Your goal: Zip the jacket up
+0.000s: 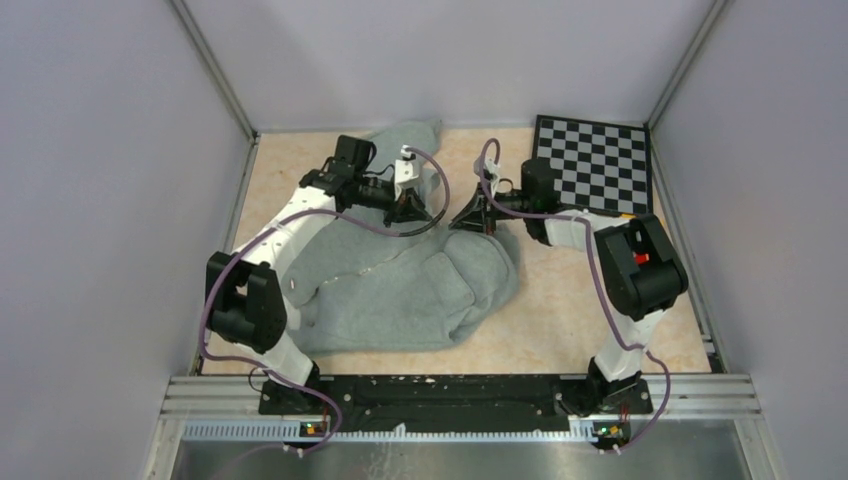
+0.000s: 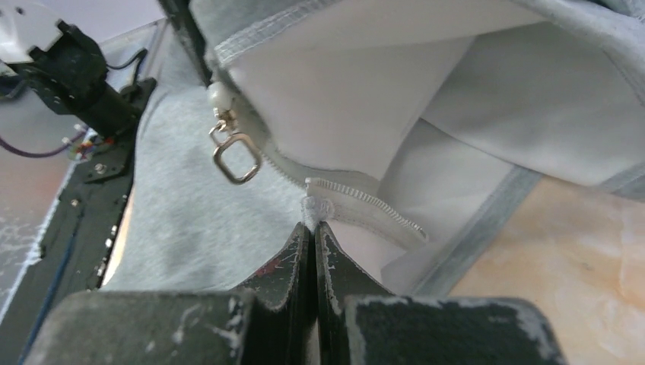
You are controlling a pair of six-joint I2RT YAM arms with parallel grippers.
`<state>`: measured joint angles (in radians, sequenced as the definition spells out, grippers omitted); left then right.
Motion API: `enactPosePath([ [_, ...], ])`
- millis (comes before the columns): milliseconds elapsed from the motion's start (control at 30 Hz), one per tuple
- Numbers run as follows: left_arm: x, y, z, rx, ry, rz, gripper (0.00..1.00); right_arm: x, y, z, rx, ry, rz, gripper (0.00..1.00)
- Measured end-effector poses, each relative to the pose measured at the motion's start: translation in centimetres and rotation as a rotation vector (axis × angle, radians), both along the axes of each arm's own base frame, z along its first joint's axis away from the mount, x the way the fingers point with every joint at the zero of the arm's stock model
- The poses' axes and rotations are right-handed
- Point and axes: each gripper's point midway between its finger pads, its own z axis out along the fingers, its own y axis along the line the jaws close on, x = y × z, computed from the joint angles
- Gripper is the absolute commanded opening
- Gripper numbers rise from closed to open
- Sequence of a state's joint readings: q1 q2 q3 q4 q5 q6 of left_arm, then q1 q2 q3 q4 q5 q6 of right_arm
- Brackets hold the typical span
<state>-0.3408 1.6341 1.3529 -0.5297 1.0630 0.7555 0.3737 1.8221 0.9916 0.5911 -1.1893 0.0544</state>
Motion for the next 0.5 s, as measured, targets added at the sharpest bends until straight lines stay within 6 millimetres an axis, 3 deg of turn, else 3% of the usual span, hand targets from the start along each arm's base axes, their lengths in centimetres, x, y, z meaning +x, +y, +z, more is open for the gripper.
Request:
enactPosePath([
  [200,-0.5,-0.6,-0.1,0.016,-0.023,-0.016,0.00,0.8,1.1,0.3,-0.044,-0.050,-0.011,0.00],
  [500,-0.2,-0.6,-0.6,0.046,-0.040,-0.001,0.00,-0.3,1.0,0.1,-0.052,-0.070,0.017,0.00],
])
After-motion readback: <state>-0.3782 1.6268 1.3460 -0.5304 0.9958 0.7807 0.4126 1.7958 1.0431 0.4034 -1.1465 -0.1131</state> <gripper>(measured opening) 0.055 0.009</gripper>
